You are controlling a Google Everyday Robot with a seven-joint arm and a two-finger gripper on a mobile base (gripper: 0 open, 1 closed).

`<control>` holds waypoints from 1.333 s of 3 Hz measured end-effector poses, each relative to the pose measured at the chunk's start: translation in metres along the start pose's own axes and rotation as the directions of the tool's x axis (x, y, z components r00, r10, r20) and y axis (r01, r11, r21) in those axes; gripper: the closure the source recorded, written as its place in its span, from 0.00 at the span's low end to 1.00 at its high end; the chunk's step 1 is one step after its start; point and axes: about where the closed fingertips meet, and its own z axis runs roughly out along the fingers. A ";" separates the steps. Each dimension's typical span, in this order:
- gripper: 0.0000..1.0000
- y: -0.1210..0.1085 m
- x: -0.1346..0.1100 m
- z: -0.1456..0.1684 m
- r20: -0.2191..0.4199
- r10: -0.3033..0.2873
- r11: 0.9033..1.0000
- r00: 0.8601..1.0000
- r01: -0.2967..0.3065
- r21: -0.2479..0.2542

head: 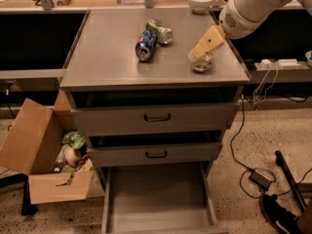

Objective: Place orange can into bottom drawer

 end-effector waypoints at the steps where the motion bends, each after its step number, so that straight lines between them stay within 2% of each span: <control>1: 0.00 -0.014 -0.010 0.024 -0.025 0.116 0.993 0.993 -0.117 -0.008; 2: 0.00 -0.022 -0.013 0.036 -0.037 0.174 0.985 0.984 -0.174 0.003; 4: 0.00 -0.031 -0.014 0.068 -0.071 0.230 0.973 0.970 -0.228 0.035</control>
Offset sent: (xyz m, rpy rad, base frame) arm 0.0519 -0.0096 -0.0240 0.0825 0.0840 -0.2243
